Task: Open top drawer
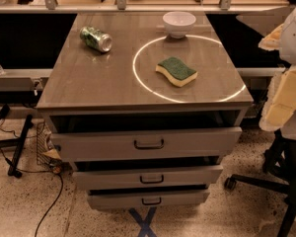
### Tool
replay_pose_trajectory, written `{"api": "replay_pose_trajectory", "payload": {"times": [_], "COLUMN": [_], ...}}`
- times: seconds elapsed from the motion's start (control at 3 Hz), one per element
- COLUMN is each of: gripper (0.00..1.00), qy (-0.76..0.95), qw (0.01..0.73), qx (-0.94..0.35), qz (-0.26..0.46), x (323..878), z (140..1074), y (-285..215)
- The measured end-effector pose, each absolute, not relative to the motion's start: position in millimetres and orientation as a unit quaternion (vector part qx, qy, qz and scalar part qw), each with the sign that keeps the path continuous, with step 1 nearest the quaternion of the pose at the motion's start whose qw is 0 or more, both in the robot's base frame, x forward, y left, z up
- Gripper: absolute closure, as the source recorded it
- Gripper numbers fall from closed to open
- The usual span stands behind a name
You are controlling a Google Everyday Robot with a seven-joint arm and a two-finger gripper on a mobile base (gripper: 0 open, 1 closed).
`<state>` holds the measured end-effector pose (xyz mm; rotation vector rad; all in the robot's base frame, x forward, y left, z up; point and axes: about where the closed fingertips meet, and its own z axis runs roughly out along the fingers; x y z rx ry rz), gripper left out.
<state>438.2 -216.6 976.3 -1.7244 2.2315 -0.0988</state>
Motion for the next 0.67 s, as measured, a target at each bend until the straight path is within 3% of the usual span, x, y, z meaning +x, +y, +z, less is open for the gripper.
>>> {"api": "replay_pose_trajectory", "payload": {"times": [0.67], "gripper": [0.00], "qy": [0.777], "qw": [0.153], "qx": [-0.610], "qz": [-0.020], "x": [437.7], "z": [961.5], "y": [-212.1]}}
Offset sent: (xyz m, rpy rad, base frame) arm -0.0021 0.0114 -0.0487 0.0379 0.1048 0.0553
